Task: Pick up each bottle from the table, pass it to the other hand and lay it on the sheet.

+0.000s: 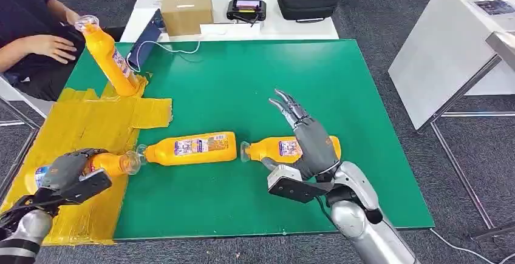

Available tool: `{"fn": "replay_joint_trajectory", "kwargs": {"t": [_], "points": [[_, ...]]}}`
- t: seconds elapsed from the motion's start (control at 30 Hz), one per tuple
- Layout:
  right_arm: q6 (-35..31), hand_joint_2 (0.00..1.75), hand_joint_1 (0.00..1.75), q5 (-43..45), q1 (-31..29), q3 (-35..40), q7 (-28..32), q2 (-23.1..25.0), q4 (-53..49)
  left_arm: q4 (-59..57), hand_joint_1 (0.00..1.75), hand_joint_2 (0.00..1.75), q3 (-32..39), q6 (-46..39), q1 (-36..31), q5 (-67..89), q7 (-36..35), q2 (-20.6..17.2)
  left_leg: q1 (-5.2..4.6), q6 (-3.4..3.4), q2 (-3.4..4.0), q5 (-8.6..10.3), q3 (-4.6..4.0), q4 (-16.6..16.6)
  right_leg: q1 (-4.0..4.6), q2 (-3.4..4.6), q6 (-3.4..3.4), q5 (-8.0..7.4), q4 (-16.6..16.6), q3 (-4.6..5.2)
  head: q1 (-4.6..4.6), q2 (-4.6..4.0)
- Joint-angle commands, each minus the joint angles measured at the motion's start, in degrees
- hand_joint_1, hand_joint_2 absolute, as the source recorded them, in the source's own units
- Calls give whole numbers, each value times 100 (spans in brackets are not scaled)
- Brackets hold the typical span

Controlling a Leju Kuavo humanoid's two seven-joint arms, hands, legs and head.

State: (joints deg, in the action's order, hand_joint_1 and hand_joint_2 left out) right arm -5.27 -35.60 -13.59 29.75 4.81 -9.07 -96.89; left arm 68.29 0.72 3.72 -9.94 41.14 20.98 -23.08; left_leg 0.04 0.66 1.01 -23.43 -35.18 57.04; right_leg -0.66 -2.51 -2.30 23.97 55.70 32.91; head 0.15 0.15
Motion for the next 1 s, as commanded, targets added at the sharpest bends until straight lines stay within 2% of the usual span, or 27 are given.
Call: {"fn": "replay_joint_trajectory", "kwargs": {"t": [0.03,0.27,0.4,0.53,0.7,0.73,0.8,0.9,1.0], "points": [[77,175,0,80,-486,309,-64,-30,745,884,0,0,368,1191,839,-1546,255,48,4,-4,32,-18,35,-2,1,60,7,4,-6,-24,2,0],[80,175,0,92,-494,295,-67,-34,741,890,0,0,375,1203,822,-1562,243,41,5,-5,0,-6,15,-2,1,18,6,5,-3,-6,2,0],[80,175,0,92,-494,295,-67,-34,741,890,0,0,375,1203,822,-1562,243,41,7,-5,5,-11,24,0,3,32,9,7,-4,-16,4,0],[157,175,0,65,-629,361,-139,43,874,1536,0,0,968,1563,1150,-2750,781,467,7,-4,6,-13,23,2,4,33,7,7,-4,-16,4,0],[169,175,0,12,-631,387,-190,55,890,1735,0,0,1159,1652,1216,-2920,856,588,6,-3,10,-12,21,0,3,35,6,6,-5,-13,4,0],[141,175,0,9,-357,254,-239,-154,814,2312,0,0,1281,1837,1297,-3106,930,978,8,-4,10,-19,30,2,4,43,7,11,-6,-25,2,0],[144,175,0,-1,-303,168,-245,-180,785,2422,0,0,1226,1808,1251,-3027,845,936,4,-1,-10,-4,14,-4,1,5,3,5,-11,-10,2,0],[150,175,0,-13,-223,19,-257,-239,725,2389,0,0,1245,1742,1028,-3132,782,1070,8,-3,-18,-9,20,2,4,7,7,11,-8,-21,2,0],[327,175,0,-240,-170,8,-391,-243,772,2520,0,0,1628,1861,970,-4294,529,1526,2,-1,-20,0,11,-4,0,-5,3,5,-10,-9,0,0]]}}
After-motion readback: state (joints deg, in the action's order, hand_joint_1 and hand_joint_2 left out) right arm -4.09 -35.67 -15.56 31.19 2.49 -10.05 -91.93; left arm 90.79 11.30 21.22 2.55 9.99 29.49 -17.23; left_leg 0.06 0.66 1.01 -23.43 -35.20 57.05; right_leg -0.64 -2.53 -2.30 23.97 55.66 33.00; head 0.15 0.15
